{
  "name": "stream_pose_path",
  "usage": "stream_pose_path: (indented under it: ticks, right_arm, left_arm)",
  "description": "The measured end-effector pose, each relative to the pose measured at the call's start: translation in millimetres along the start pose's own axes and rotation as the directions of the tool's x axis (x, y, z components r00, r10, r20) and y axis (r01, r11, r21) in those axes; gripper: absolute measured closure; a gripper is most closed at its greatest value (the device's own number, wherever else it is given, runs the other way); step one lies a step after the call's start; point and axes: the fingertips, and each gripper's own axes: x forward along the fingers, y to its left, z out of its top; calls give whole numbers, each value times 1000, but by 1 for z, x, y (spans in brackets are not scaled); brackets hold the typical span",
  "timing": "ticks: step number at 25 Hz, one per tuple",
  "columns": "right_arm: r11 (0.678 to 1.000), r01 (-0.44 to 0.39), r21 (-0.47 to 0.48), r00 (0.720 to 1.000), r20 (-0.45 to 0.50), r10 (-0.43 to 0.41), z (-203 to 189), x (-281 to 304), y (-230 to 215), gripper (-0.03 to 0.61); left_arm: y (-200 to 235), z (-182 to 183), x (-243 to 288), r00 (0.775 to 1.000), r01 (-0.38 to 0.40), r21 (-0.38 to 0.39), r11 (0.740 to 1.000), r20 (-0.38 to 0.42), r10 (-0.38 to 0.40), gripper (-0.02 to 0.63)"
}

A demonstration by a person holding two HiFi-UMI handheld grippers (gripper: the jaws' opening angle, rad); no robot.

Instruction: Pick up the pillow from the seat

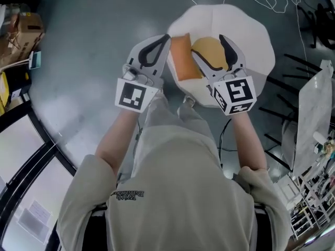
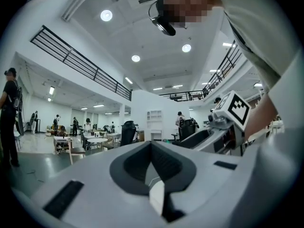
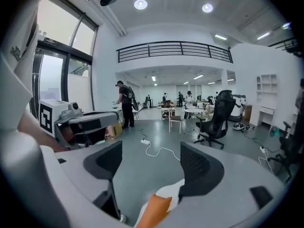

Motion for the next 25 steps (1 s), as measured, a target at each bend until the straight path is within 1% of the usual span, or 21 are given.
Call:
stream_pose_path:
  ticks: [5,8,12,14,17,22,25]
  right_arm:
    - [999,19,34,997,-72,-17,-61,50,-27,183]
    - [997,46,58,992,-116,-39,-103,78,-42,165]
    - [994,59,91,985,-169,-43,-169,123,-49,149]
    - [992,59,112,978,-205,-36,-205,143,-49,144]
    - [988,60,146,967,-255,-21,-258,168,-49,142]
    - [983,66,171,942,-336,-5,-347,207,-52,123]
    - [978,76,192,927,-375,2,-398,230,-58,119]
  left_arm:
    - [9,-60,25,1000,11,-21,1000,-4,-11,604]
    - [14,-109,37,998,28,-23,999,-47,-29,604]
    - [26,-176,45,996,41,-42,998,-73,-44,604]
    - [31,-213,49,995,38,-39,999,-90,-42,604]
    - [39,-273,55,994,9,-31,999,-113,-12,604]
    - [46,-360,62,990,-6,-84,996,-140,-6,604]
    - [46,-406,67,986,3,-91,996,-164,-18,604]
